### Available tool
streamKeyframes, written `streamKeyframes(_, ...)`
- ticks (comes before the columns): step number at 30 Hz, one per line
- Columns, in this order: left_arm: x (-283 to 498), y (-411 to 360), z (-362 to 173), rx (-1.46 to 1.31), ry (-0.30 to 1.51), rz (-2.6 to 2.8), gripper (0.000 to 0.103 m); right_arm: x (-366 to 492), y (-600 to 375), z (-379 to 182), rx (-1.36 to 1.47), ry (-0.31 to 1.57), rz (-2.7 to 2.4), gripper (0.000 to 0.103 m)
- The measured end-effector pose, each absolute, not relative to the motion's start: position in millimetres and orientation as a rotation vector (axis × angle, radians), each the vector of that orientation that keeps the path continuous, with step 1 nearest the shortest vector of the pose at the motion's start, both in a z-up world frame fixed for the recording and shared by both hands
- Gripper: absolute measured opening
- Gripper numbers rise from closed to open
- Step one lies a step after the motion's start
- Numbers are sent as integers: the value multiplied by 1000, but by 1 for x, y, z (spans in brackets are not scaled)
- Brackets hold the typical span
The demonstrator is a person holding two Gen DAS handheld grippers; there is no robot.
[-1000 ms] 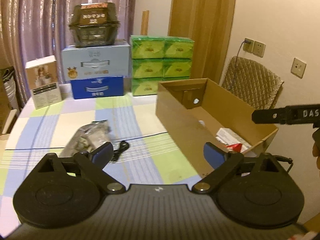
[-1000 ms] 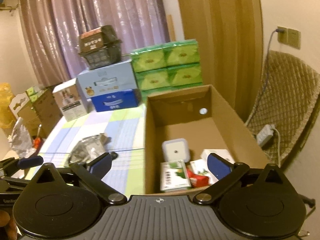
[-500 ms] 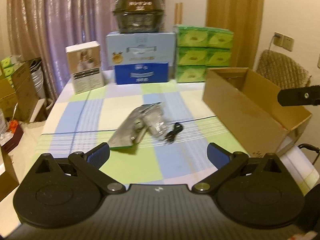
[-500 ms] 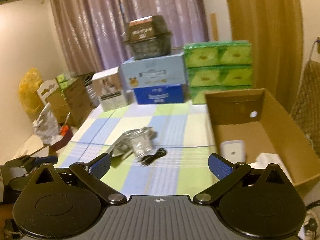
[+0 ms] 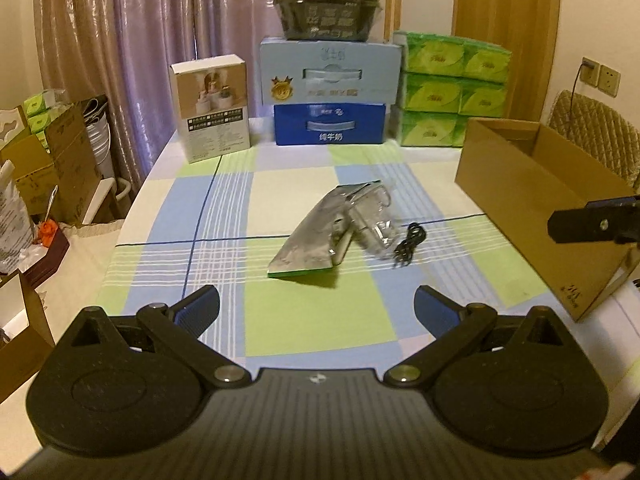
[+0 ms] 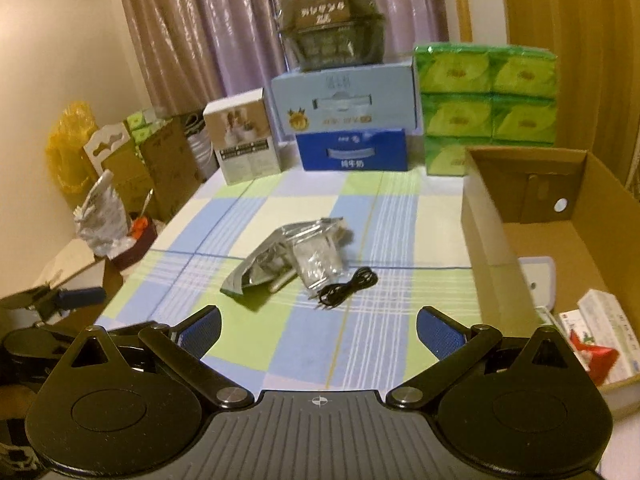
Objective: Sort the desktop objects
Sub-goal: 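Move both tools back over the table toward the foil bag and clear box, then grasp the silver foil bag with the left tool while the right tool grasps the clear plastic box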
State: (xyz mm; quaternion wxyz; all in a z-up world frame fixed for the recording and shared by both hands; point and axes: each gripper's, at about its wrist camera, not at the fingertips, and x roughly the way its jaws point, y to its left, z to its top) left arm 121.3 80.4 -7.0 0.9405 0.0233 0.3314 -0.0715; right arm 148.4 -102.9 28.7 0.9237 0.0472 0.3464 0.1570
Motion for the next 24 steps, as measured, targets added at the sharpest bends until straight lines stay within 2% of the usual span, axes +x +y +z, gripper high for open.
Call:
streamKeyframes(14, 180, 85, -46, 130, 735, -169, 102, 198, -88, -32, 83, 795, 314, 101)
streamKeyframes(19, 210, 77, -57, 207, 726, -199, 101, 218, -84, -39, 31, 770, 309, 101)
streamKeyframes(24, 237, 65, -64, 268, 719, -275, 95, 243, -75, -47, -16, 760, 347, 99)
